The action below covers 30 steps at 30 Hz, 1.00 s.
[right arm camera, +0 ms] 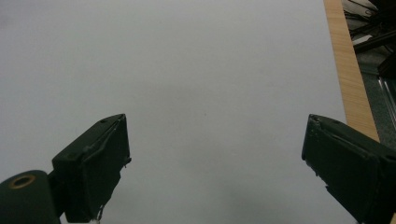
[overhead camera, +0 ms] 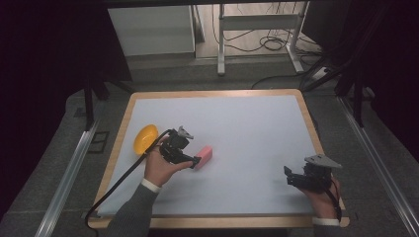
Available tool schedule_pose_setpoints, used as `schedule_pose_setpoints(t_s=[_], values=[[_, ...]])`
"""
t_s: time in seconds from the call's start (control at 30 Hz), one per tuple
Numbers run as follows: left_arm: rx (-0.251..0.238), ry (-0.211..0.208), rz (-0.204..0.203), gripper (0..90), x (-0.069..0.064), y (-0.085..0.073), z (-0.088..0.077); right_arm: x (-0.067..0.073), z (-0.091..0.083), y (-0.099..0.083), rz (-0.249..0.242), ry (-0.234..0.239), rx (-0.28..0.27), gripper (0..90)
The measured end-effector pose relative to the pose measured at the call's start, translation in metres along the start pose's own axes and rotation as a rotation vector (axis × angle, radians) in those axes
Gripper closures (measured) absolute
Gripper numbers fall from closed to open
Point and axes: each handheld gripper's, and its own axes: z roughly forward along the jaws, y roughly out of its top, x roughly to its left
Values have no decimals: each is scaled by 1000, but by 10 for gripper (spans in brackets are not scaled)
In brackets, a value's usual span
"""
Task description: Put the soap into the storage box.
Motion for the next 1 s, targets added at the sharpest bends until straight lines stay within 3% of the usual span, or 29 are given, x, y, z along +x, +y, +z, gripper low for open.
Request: schedule_pose_setpoints(t_s=[0.17, 0.37, 0.8, 1.0], values=[[11, -14, -9, 236, 0, 1, 7, 1, 1, 0, 0, 0, 2, 75], [34, -2, 9, 238, -2, 10, 15, 2, 2, -1, -5, -1, 5, 75], [85, -16, -25, 269, 2, 13, 42, 2, 4, -2, -9, -4, 14, 75], [84, -32, -50, 296, 4, 14, 49, 3, 4, -1, -18, -13, 11, 75]])
